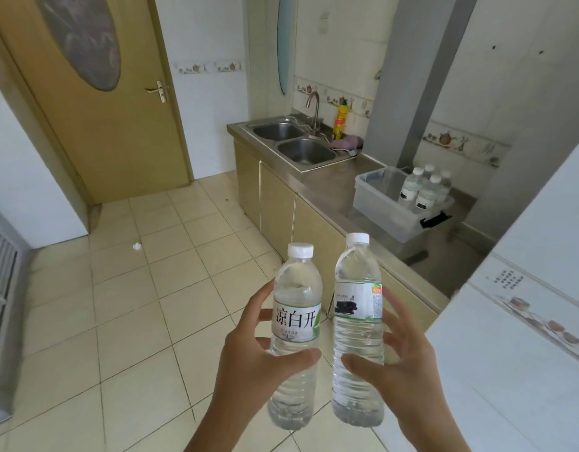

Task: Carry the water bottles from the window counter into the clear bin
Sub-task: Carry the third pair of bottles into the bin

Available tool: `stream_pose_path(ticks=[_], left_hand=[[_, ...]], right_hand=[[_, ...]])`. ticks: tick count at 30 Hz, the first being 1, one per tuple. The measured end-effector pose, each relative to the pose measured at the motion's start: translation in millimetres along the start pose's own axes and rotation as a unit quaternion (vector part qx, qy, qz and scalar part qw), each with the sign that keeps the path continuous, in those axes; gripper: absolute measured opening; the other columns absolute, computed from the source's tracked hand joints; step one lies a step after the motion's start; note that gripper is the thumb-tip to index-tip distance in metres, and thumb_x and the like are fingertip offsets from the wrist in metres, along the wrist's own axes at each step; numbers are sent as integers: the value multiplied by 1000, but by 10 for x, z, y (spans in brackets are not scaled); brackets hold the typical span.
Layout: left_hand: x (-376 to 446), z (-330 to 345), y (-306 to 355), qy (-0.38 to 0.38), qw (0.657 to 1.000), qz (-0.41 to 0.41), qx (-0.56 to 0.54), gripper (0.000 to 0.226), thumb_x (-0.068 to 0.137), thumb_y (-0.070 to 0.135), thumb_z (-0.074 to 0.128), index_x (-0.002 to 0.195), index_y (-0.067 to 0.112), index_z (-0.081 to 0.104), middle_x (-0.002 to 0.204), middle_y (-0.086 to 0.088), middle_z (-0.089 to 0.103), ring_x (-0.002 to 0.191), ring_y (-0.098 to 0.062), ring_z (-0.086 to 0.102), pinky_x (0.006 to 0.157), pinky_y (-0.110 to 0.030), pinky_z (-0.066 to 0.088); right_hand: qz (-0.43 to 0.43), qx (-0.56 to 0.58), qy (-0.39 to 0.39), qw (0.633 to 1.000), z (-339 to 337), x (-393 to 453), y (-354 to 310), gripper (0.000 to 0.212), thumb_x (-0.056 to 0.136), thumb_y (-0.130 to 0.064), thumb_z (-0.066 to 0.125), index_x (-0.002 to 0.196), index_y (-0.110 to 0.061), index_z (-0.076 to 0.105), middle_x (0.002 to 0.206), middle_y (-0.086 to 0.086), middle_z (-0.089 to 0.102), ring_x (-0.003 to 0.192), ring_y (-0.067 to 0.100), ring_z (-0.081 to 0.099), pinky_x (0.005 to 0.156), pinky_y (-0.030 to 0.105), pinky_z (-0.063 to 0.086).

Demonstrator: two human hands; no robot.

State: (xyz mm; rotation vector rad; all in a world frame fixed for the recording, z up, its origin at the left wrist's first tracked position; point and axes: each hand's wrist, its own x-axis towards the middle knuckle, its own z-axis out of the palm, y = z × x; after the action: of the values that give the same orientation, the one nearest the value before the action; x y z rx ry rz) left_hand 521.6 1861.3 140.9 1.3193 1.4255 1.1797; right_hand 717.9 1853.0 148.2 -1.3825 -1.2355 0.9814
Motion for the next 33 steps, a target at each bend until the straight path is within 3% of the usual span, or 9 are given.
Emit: stream_pose_path(ticks=[5, 9, 14, 20, 24, 28, 33], left_hand=[[874, 182, -13, -7, 1000, -16, 5, 97, 37, 44, 92, 107, 83, 37, 105, 30, 66, 76, -2, 73, 78, -40, 61], [1711, 298, -45, -35, 999, -18, 13, 97, 34, 49, 89, 107, 84, 35, 112, 24, 65, 78, -3, 74, 79, -42, 61], [2808, 466, 2, -98, 995, -3, 30, 95, 36, 47, 88, 108, 82, 36, 111, 25, 64, 77, -1, 73, 79, -41, 60], [3892, 845, 65, -175, 984, 12, 37, 93, 42, 41, 90, 119, 66, 43, 112, 21, 65, 79, -6, 74, 82, -45, 59], [4450, 1235, 139, -211, 977, 18, 28, 92, 43, 39, 90, 118, 66, 45, 112, 18, 66, 78, -7, 74, 81, -46, 59], [4940, 1755, 192, -248, 968, 26, 17, 92, 45, 38, 91, 120, 63, 45, 110, 18, 67, 77, -9, 74, 81, -47, 59], [5423, 2429, 301, -281, 959, 34, 1, 90, 44, 42, 90, 114, 72, 42, 105, 19, 70, 92, -5, 71, 84, -44, 58]], right_hand=[[4, -5, 24, 1000, 48, 791, 140, 102, 53, 2, 88, 127, -55, 47, 118, -16, 66, 105, 15, 61, 90, 45, 50], [8, -2, 56, 998, 118, 1490, 223, 102, 52, 3, 89, 124, -56, 48, 114, -21, 65, 102, 9, 61, 78, 26, 47], [15, -16, 103, 994, 187, 2327, 254, 100, 51, 7, 88, 128, -45, 49, 116, -16, 65, 93, -4, 60, 66, 9, 49], [28, -19, 166, 986, 162, 3100, 328, 101, 51, 7, 88, 124, -50, 49, 115, -17, 66, 94, 0, 62, 66, 8, 49], [22, -32, 207, 978, 5, 3578, 396, 101, 50, 13, 86, 123, -47, 50, 113, -10, 69, 100, 8, 64, 69, 8, 48], [27, -26, 236, 971, -259, 4061, 492, 103, 49, 15, 86, 129, -40, 49, 116, -9, 68, 97, 3, 66, 72, 7, 47], [35, -11, 266, 963, -650, 4580, 595, 105, 50, 12, 87, 131, -40, 46, 121, -11, 63, 93, -4, 64, 67, 9, 49]])
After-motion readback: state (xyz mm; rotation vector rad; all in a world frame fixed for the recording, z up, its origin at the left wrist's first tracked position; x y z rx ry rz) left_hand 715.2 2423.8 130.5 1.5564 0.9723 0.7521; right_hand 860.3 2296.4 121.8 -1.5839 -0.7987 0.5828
